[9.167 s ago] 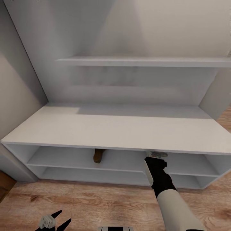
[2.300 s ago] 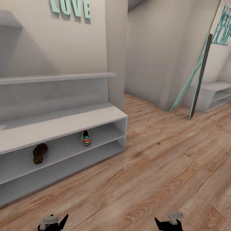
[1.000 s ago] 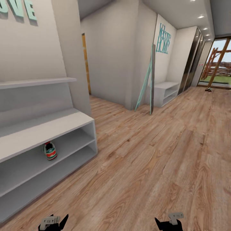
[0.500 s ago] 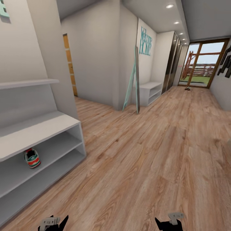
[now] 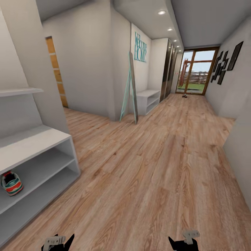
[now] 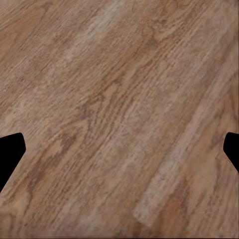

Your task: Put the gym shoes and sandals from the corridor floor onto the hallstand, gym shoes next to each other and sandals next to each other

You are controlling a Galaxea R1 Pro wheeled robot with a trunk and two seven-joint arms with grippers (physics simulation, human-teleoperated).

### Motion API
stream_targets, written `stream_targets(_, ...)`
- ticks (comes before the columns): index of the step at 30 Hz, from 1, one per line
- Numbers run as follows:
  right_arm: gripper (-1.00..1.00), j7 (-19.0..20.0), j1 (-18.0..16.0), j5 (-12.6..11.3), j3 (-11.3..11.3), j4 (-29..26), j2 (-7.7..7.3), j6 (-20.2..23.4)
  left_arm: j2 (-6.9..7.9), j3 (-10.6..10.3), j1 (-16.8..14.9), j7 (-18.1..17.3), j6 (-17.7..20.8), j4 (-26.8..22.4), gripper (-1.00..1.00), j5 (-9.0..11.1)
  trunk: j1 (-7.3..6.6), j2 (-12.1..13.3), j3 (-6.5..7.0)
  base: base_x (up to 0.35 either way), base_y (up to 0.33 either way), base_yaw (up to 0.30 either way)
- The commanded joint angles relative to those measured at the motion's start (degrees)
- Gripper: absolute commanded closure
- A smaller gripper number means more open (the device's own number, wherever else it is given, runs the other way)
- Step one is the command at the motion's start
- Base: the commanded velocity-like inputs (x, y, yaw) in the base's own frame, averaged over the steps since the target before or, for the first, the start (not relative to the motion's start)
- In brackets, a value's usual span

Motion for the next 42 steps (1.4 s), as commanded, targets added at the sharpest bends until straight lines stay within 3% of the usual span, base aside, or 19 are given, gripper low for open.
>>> stream_targets(1, -1.00, 0.4, -0.1, 0.0, -0.4, 0.1, 0.03, -0.1, -0.01, 0.2, 0.0, -0.6, 0.1, 0.0, -1.00, 0.4, -0.01, 0.0, -0.01, 0.000, 0.000, -0.273)
stream_targets(17, -1.00, 0.4, -0.1, 0.0, -0.4, 0.1, 0.09, -0.1, -0.09, 0.2, 0.0, -0.6, 0.2, 0.0, -1.00, 0.4, -0.01, 0.0, 0.70, 0.008, 0.000, -0.273)
stream_targets(27, -1.00, 0.4, -0.1, 0.0, -0.4, 0.1, 0.10, -0.1, -0.10, 0.2, 0.0, -0.5, 0.3, 0.1, -1.00, 0.6, -0.01, 0.0, 1.09, 0.292, 0.000, -0.248)
stream_targets(42, -1.00, 0.5, -0.1, 0.0, -0.5, 0.0, 0.03, 0.0, -0.10, 0.2, 0.0, -0.5, 0.2, 0.1, -1.00, 0.6, -0.01, 0.0, 1.13, 0.336, 0.000, -0.024)
